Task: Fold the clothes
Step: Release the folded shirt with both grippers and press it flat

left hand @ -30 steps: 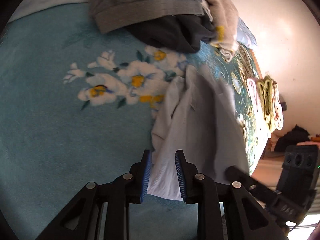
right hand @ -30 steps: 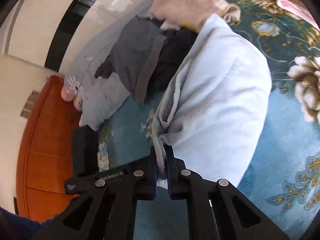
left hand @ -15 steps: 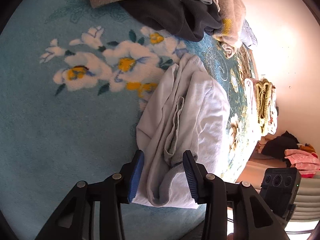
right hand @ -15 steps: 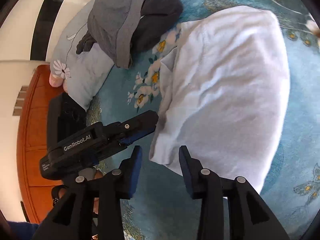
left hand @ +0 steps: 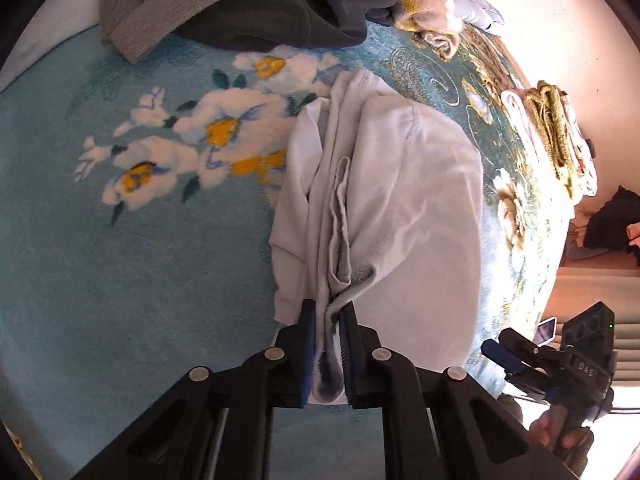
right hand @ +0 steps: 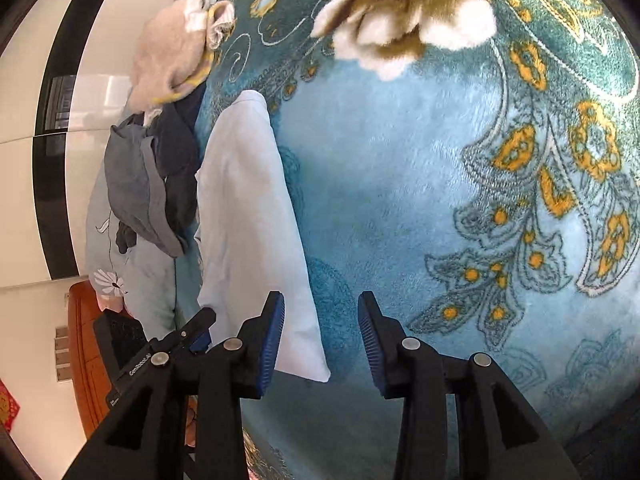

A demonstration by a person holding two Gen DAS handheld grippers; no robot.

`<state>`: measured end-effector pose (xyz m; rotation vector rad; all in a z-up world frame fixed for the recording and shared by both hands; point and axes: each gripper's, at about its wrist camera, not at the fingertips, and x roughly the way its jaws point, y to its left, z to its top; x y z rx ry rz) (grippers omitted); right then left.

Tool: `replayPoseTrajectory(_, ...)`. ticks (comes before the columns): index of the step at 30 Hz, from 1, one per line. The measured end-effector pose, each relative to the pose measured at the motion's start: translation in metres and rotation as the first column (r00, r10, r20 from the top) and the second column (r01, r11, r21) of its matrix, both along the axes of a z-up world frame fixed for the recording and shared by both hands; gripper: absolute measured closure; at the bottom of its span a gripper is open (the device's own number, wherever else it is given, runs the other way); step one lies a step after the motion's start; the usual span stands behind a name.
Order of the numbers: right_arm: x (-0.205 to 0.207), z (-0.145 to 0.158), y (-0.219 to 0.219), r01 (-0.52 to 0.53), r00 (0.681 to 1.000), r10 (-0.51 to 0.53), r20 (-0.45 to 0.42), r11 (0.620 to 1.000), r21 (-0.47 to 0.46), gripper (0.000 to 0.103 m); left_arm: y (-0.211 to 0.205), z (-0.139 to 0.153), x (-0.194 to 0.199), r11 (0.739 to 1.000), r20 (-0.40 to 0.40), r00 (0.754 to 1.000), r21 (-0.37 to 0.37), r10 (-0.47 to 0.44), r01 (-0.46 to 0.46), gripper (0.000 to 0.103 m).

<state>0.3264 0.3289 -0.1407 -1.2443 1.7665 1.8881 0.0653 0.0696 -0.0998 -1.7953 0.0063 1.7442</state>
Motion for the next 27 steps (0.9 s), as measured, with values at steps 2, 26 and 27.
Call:
replayPoseTrajectory(2,-0.003,0.000,-0.004,-0.017,1.000,0.017,-0.005,1.000,-0.008,0.064,-0.005,-0.007,0.000,0.999,0.004,1.000,-0.037,-0.003,0.003,0.092)
replayPoseTrajectory(26,-0.001,0.003,-0.014,-0.043,0.999,0.043,0.020,0.999,-0.015,0.064,0.039,-0.043,-0.110,0.982,0.131,0.991,0.188,0.002,-0.027,0.028)
replayPoseTrajectory(27,0.000,0.003,-0.014,-0.040,0.999,0.041,0.022,0.999,-0.014,0.064,0.045,-0.048,-0.110,0.983,0.135,0.991,0.182,-0.009,-0.016,0.027)
